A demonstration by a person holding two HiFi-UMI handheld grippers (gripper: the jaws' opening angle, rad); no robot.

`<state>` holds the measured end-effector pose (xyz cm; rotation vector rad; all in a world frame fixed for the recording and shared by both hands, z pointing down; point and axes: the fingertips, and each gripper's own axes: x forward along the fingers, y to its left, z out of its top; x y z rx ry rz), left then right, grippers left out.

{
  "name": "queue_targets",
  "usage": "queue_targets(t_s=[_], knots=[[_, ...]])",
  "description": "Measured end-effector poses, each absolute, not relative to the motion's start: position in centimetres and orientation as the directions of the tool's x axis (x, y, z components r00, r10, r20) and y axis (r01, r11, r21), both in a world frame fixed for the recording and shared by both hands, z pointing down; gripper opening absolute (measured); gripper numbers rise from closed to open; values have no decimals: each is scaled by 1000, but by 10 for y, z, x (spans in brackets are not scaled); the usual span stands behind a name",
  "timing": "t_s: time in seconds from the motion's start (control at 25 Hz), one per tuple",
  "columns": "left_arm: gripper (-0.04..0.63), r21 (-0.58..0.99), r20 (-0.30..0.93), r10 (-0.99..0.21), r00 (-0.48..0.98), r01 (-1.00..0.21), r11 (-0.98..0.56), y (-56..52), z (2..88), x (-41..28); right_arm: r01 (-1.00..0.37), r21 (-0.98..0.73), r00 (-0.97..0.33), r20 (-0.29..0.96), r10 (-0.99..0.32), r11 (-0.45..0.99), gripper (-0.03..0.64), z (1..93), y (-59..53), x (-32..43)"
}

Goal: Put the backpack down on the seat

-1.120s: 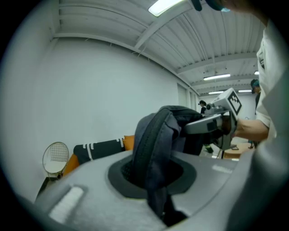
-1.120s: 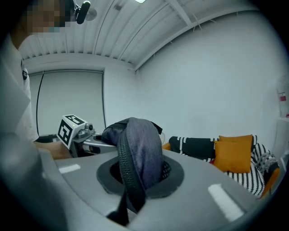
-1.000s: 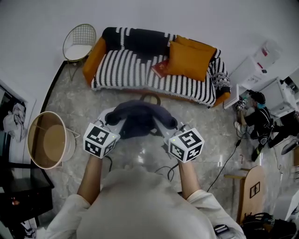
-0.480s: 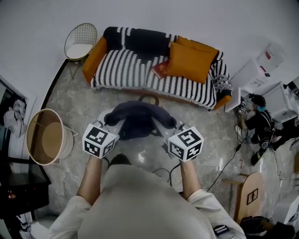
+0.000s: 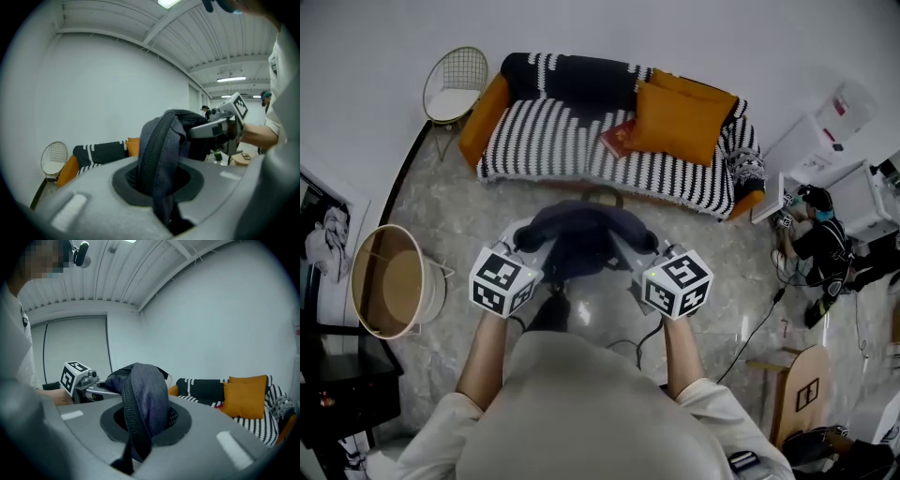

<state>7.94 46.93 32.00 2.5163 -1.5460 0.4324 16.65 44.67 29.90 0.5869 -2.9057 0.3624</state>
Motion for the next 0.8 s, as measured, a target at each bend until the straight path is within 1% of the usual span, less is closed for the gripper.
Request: queue_targets(t_s=[0.52, 0.8], knots=[[44, 19, 331, -819, 469, -871, -491, 353, 325, 30, -426, -230, -899, 212, -382, 875, 40, 305, 336, 118], [44, 42, 329, -812, 481, -867, -497, 284, 320, -4, -436, -195, -891, 231, -391, 879, 40, 297, 274, 84]])
